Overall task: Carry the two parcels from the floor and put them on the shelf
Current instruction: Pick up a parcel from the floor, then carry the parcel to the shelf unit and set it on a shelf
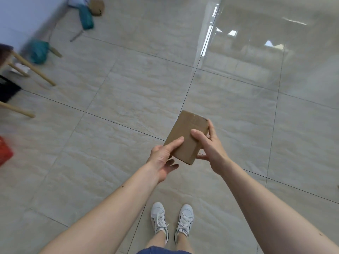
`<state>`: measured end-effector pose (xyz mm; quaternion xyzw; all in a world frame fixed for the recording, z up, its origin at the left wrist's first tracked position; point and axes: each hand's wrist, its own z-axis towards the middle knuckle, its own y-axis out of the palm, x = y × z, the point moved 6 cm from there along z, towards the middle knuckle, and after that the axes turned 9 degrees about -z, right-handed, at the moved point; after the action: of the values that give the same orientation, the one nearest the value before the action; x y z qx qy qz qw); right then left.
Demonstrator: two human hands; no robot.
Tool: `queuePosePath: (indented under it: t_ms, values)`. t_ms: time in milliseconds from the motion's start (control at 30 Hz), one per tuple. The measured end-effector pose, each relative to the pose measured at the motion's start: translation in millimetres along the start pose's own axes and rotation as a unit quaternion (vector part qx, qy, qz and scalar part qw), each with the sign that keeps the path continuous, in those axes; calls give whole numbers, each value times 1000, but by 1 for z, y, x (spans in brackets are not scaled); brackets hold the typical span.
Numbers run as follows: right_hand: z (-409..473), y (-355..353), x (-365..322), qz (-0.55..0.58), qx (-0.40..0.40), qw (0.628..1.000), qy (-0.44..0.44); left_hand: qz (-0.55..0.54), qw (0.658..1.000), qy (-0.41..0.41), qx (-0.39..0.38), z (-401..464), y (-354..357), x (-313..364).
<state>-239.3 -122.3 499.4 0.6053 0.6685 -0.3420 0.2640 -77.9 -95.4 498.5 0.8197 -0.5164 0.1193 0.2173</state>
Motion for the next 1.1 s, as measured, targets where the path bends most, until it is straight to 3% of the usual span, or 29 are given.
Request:
queuePosePath:
  t_ms: [300, 600, 933, 1100]
  values:
    - [-65, -30, -82, 11, -22, 998, -61, 64, 992, 37, -98, -87, 42, 50]
    - [-108, -52, -118, -15, 110, 989, -102, -24, 995, 47, -89, -132, 70, 58]
    - [-153, -77, -150, -22, 147, 978, -147, -7, 984, 147, -97, -164, 86, 75]
    - [-163, -86, -148, -1, 149, 983, -107, 9, 971, 213, -108, -175, 93, 80]
